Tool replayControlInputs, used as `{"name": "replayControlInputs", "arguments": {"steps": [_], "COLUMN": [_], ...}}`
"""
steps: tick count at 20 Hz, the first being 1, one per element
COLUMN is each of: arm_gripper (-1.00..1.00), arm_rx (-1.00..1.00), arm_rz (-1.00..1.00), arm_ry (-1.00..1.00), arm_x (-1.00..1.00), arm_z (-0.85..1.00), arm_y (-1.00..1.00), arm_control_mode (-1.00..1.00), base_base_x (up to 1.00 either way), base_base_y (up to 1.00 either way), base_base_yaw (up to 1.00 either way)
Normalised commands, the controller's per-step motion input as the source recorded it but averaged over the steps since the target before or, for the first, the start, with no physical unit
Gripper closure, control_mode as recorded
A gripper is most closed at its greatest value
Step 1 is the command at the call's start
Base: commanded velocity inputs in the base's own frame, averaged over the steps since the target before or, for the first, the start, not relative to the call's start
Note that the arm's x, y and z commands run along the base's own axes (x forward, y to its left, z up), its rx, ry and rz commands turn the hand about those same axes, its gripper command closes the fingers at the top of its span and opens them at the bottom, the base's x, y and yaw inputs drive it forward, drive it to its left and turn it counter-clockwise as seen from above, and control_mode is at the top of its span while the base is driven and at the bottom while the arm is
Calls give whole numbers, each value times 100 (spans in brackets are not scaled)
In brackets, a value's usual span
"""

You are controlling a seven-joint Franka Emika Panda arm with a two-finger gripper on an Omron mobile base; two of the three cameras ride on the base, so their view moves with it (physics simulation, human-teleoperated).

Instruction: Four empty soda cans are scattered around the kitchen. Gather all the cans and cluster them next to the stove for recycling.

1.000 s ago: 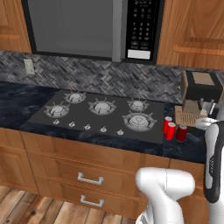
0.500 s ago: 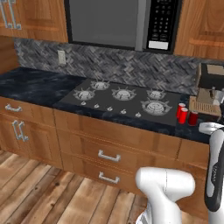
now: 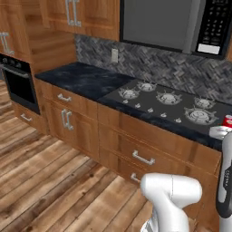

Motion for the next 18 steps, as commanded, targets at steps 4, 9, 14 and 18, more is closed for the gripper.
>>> {"name": "replayControlInputs", "arguments": {"steps": [4, 9, 14, 18], "arm_gripper": [-100, -100, -100, -100], "arm_rx": [0, 0, 0, 0], "arm_rz": [0, 0, 0, 0], "arm_ry": [0, 0, 0, 0], "arm_x": [0, 0, 0, 0], "arm_z": [0, 0, 0, 0], "arm_y": [0, 0, 0, 0], "arm_control_mode": [100, 100, 100, 100], "base_base_x": [-10, -10, -10, -10], "base_base_y": [0, 0, 0, 0], "base_base_yaw": [50, 50, 50, 50]}}
